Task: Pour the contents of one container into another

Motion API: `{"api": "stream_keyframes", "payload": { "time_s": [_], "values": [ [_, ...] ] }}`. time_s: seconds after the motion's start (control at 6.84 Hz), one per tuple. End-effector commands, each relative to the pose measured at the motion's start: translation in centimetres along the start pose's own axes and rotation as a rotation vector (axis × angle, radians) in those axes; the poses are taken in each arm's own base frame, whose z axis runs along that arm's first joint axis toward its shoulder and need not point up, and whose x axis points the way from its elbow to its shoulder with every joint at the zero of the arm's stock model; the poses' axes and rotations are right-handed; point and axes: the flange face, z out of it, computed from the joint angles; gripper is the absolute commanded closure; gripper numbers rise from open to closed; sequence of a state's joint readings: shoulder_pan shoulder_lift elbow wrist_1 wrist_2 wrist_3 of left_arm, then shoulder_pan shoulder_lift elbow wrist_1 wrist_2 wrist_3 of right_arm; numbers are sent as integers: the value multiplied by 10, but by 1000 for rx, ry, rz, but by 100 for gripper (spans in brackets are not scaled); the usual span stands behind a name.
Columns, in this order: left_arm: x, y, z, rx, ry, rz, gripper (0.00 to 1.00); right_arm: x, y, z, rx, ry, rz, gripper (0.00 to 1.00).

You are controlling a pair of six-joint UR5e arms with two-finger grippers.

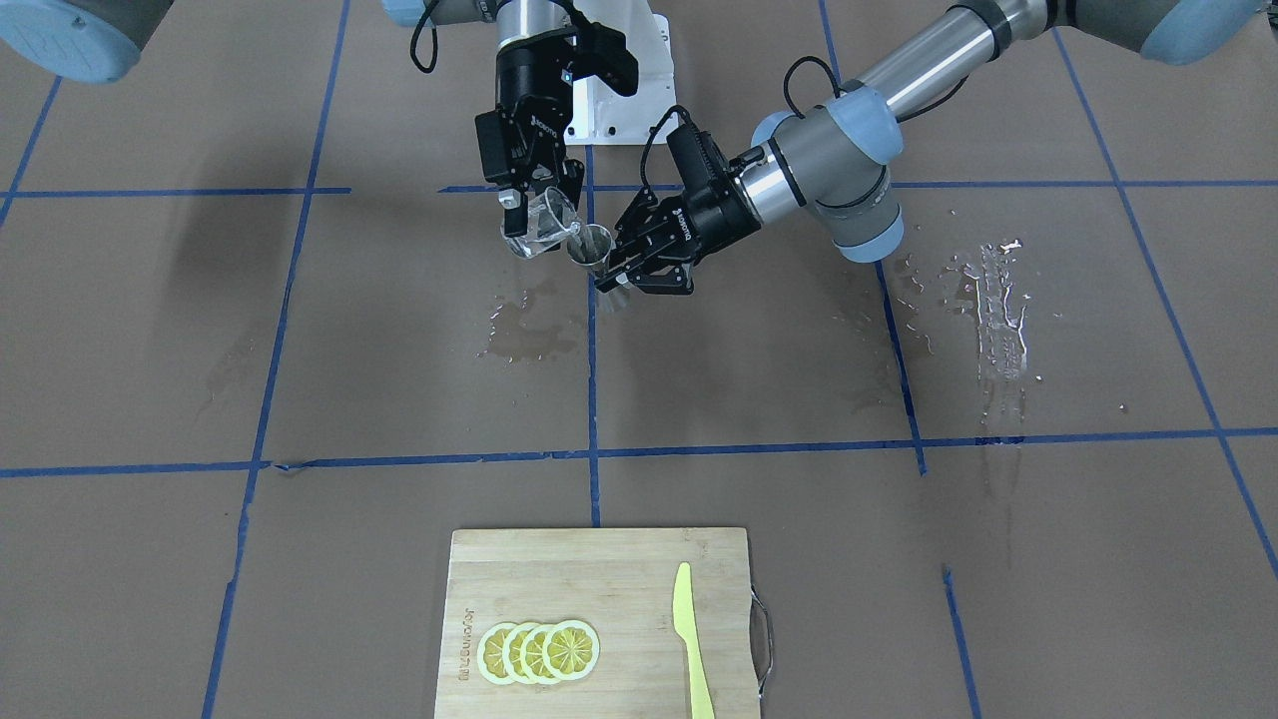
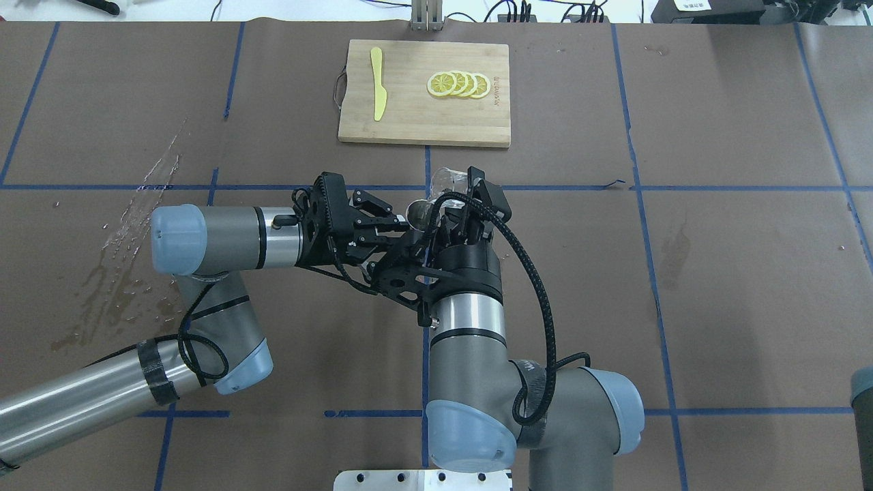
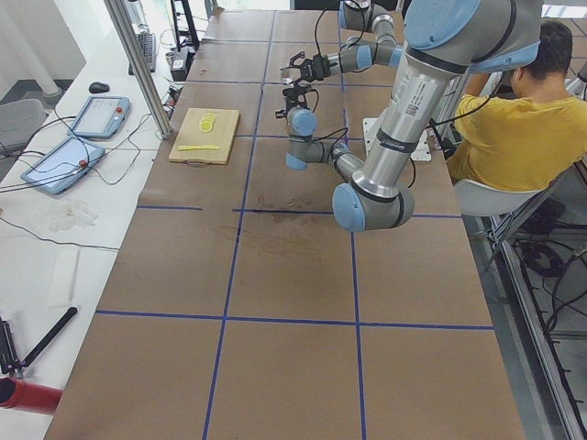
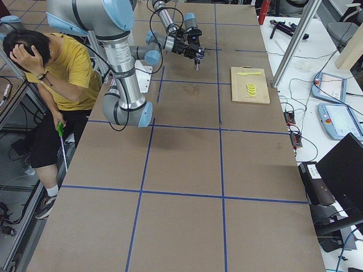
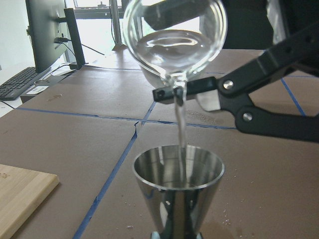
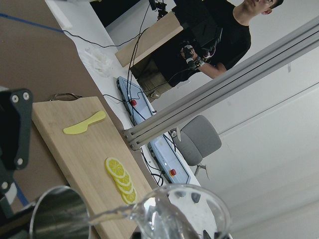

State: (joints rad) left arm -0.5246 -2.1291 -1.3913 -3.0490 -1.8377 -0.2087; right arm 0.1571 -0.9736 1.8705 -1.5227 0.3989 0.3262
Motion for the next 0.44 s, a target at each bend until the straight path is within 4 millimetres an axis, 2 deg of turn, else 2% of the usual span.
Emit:
{"api": "stream_keyframes", "payload": {
  "time_s": [0.0,0.29],
  "values": [
    [0,0,0,1,0,0,100,3,0,3,-2,7,-64,100],
    [0,-1,0,2,0,1,100,2,-2,3,-10,10,-105,100]
  ]
}}
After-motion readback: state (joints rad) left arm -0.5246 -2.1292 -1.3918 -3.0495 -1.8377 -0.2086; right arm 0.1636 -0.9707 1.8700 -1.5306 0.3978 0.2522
